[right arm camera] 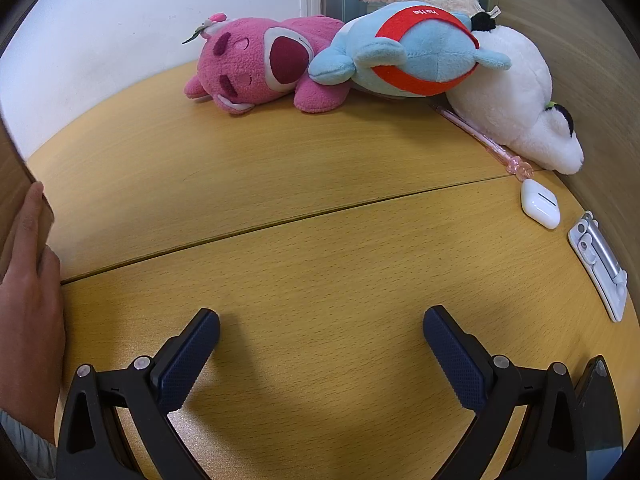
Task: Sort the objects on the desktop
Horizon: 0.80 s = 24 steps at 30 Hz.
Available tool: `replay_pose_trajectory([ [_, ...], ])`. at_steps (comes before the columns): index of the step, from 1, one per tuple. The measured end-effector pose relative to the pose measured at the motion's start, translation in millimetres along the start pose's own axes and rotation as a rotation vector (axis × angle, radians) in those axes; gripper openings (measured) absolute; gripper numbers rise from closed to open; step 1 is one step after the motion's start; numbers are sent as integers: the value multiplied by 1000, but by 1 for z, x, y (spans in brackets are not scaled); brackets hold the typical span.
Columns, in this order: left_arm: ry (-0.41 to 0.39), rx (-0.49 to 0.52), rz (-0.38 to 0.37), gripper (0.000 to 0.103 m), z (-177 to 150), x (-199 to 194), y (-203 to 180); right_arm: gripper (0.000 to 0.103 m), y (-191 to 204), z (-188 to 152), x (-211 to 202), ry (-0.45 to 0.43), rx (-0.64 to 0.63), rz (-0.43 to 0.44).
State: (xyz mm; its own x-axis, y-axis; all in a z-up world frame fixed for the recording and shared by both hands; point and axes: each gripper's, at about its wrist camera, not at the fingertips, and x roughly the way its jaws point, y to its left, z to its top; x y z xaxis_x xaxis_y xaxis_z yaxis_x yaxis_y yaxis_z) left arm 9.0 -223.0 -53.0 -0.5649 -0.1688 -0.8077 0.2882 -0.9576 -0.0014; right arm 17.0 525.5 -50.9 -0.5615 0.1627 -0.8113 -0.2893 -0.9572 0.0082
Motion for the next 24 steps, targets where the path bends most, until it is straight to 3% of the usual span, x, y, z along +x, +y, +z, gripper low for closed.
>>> replay_pose_trajectory([
  [24, -2, -2, 0, 103, 1, 1, 1, 103, 1, -2, 0, -1, 0, 3],
])
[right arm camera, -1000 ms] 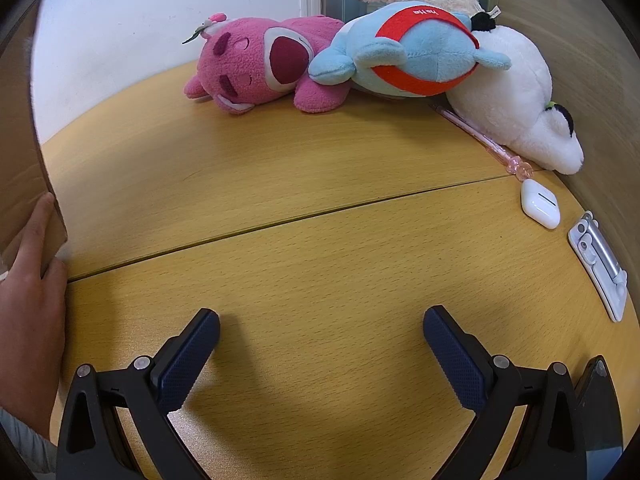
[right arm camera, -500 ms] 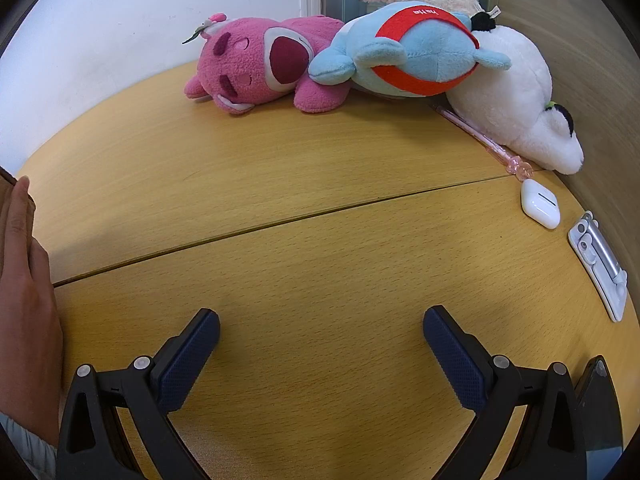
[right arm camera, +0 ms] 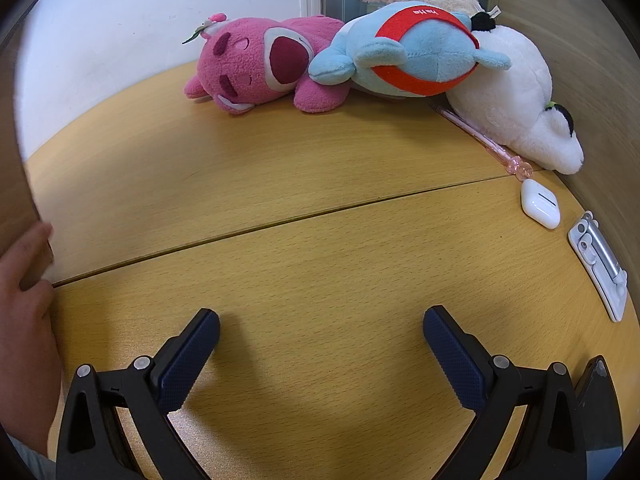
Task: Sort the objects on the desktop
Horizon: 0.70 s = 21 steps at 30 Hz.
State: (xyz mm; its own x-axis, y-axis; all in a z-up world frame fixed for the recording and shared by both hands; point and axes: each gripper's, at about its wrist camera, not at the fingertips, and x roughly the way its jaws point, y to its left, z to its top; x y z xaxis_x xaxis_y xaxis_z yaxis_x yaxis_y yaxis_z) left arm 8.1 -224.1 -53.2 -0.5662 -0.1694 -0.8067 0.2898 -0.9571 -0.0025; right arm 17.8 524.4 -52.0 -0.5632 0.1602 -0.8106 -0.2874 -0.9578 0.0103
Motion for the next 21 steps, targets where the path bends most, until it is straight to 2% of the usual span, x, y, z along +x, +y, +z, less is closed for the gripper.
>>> replay_pose_trajectory([
  [21, 0, -1, 0, 103, 1, 0, 1, 103, 0, 0, -2, 0, -2, 0],
])
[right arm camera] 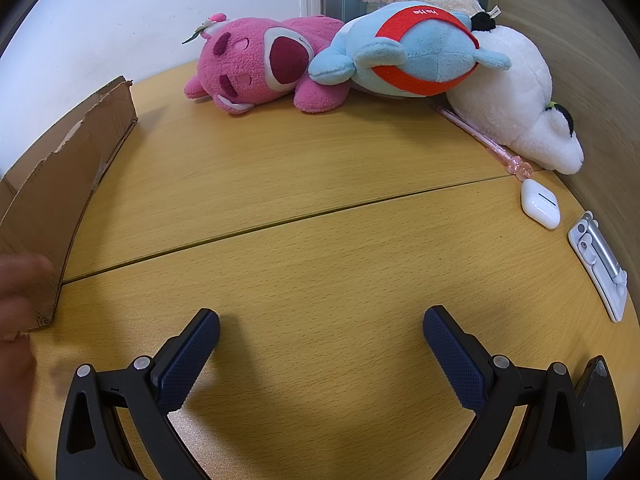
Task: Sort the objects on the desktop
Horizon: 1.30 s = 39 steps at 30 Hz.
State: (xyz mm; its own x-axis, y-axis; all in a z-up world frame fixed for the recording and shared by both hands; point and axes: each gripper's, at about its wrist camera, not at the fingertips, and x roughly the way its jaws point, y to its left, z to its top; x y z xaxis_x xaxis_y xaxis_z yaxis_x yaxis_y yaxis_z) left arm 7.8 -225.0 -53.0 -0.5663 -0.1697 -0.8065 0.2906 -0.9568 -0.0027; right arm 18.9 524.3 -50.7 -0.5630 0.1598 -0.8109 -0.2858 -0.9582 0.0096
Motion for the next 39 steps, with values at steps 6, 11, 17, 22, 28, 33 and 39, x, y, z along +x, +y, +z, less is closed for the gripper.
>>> replay_pose_trajectory([
  [6, 0, 0, 0, 103, 0, 0, 0, 103, 0, 0, 0, 0, -1, 0],
  [11, 0, -1, 0, 103, 0, 0, 0, 103, 0, 0, 0, 0, -1, 0],
  [17, 0, -1, 1, 103, 0, 0, 0, 103, 1, 1, 0, 0, 15, -12],
  [22, 0, -1, 1, 103, 0, 0, 0, 103, 2, 2, -1, 1, 30, -24],
  [28, 13, 11, -3, 103, -1, -2, -1, 103, 11, -1, -7, 73, -2, 7],
  [33, -44, 86, 77, 103, -21, -33, -12, 103, 37, -26, -66, -95, -64, 55],
  [39, -222, 116, -108, 103, -43, -156, -39, 103, 106, -47, -191, -366, -270, 188],
])
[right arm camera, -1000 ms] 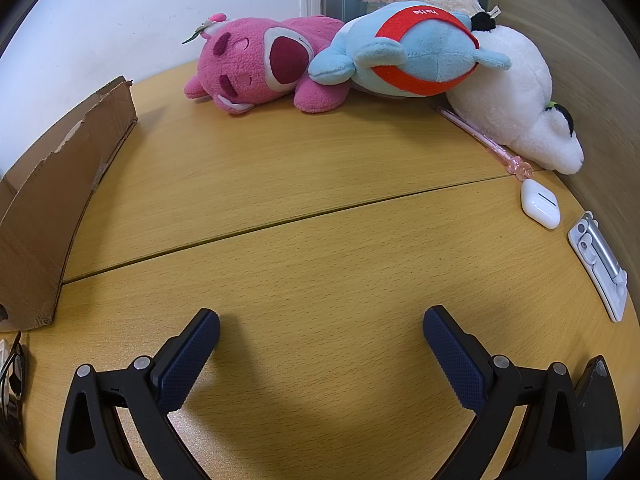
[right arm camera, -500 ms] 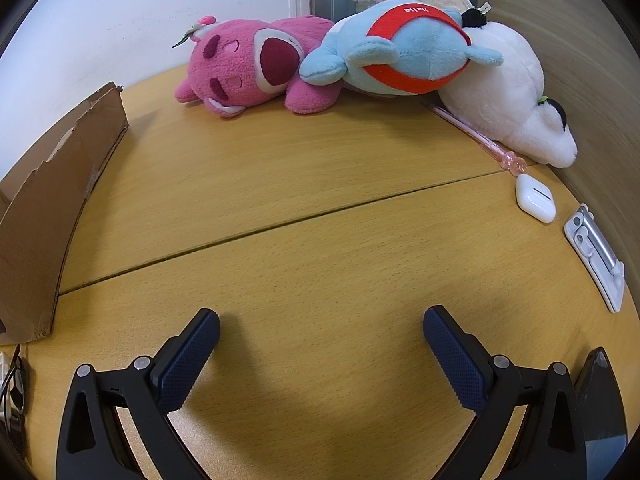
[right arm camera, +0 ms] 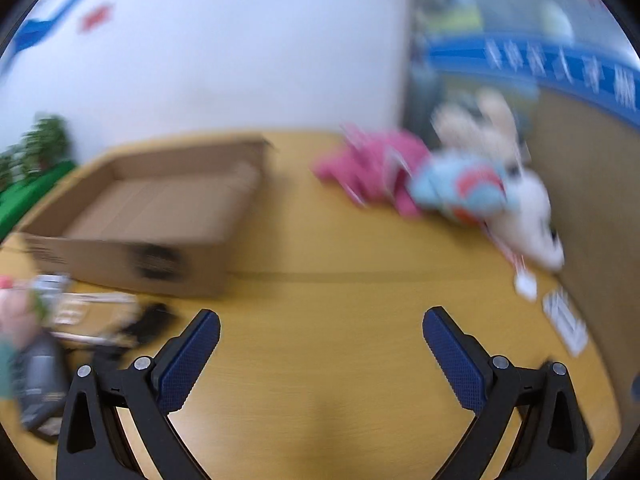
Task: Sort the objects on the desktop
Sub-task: 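Move both tools toward the pink pig plush on the table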
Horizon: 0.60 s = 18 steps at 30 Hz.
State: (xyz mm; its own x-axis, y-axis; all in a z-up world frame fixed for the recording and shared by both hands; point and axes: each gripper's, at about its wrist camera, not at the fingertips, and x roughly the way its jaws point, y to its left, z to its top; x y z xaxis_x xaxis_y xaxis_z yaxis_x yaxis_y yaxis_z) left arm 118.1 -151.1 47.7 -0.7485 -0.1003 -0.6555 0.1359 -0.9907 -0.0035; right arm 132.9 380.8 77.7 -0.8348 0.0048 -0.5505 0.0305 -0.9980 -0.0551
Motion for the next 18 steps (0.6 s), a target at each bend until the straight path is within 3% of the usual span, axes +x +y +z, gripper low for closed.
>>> replay_pose_trajectory([
  [3, -36, 18, -103, 103, 2, -49, -27, 103, 30, 14, -34, -58, 20, 129],
  [6, -33, 65, -197, 103, -3, -74, -53, 103, 57, 20, -54, -94, -1, 186],
  [10, 71, 85, -371, 103, -23, -77, -91, 103, 81, 12, -79, -128, 2, 313],
  [16, 190, 77, -419, 103, -54, -43, -109, 103, 108, -2, -89, -62, 19, 382],
  [18, 239, 50, -413, 99, -67, -28, -107, 103, 116, -6, -84, 0, 46, 483],
])
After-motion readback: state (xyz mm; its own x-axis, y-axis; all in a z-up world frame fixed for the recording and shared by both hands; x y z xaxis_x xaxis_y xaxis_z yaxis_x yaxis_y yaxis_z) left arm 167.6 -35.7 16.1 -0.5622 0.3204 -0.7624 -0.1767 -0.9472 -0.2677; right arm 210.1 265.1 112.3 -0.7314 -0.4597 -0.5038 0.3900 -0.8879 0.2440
